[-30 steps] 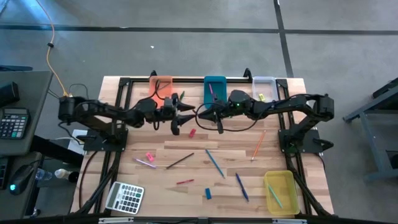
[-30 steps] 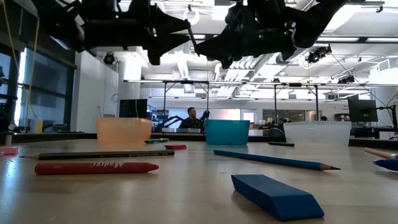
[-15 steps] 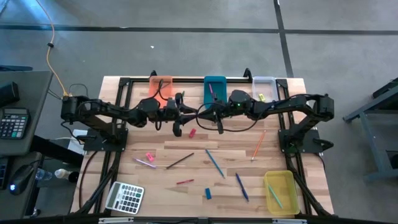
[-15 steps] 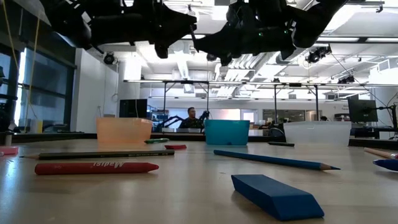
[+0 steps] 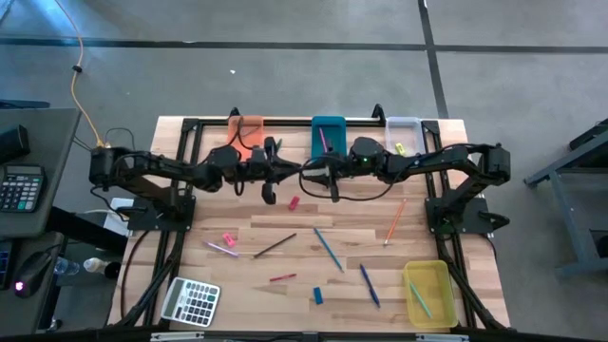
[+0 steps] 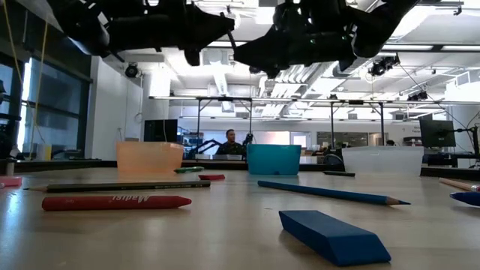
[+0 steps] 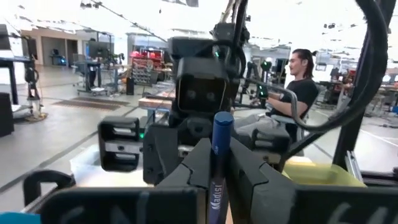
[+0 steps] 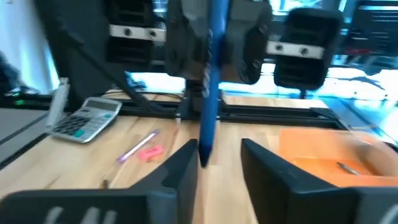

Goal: Sort crayons/erasers/pens/pencils in bins
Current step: Put the blue crayon into the orange bin

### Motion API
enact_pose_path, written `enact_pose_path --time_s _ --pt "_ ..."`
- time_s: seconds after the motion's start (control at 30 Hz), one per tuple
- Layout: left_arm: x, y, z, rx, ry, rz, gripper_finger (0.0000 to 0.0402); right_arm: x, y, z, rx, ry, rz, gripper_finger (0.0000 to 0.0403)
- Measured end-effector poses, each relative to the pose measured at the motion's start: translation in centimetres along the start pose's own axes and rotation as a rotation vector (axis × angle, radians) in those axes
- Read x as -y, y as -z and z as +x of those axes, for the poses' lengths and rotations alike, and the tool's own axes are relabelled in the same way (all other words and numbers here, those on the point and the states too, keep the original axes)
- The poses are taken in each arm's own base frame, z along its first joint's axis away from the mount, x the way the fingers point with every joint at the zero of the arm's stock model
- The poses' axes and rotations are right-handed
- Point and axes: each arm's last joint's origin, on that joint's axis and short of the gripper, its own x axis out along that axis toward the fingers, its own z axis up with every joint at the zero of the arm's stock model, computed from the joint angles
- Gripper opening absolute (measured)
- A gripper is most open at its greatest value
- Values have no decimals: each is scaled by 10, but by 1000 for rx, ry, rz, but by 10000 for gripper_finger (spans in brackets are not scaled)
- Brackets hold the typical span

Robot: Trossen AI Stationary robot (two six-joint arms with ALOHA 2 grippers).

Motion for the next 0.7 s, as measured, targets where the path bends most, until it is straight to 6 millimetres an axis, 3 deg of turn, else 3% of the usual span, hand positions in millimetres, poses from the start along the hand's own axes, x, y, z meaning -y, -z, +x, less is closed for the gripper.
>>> enact_pose_path --time_s 0.2,0.37,0.53,0.7 --pt "-8 -16 -12 -29 -50 61 11 5 0 -1 -9 130 8 182" --pt "-18 -27 -30 -130 -180 148 11 6 1 -1 -21 173 -49 202" --pt "-40 -32 -50 -368 -406 125 11 6 5 -1 -72 179 -74 190" --pt "-67 -45 -59 -612 -589 105 11 6 9 -1 -112 192 -78 144"
